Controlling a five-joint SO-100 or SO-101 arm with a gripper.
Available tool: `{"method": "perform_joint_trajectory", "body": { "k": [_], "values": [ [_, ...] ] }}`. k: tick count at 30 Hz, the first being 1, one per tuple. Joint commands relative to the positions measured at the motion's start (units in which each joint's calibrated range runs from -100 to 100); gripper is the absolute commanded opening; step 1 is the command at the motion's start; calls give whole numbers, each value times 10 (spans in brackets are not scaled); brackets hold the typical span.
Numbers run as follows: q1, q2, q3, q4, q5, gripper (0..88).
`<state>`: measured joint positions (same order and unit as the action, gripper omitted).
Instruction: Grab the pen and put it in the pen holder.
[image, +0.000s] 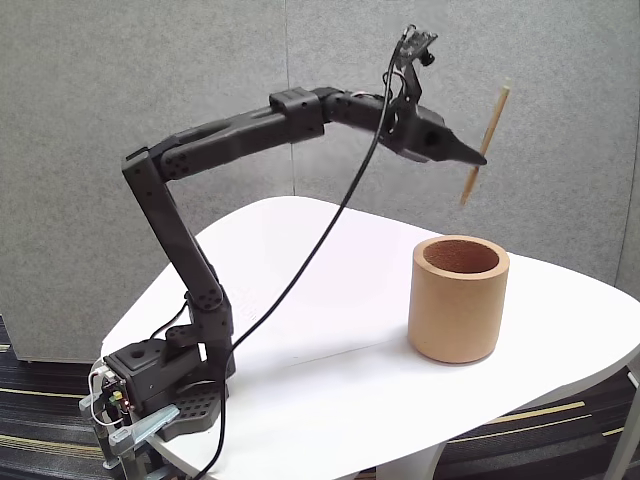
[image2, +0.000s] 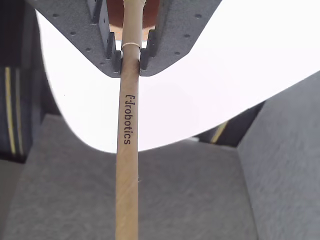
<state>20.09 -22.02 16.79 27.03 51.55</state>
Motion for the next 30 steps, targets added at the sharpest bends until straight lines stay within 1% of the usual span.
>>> {"method": "perform_joint_trajectory", "body": {
  "k": [1, 6, 12, 18, 20, 24, 30],
  "values": [
    [-4, -23, 38, -60, 4, 3],
    [-3, -23, 111, -72, 23, 3],
    [-4, -19, 166, -190, 28, 3],
    [-4, -19, 169, -233, 41, 3],
    [-3, -19, 195, -247, 48, 3],
    [-3, -19, 282, -324, 63, 3],
    [-5, -19, 311, -365, 63, 3]
  ]
}}
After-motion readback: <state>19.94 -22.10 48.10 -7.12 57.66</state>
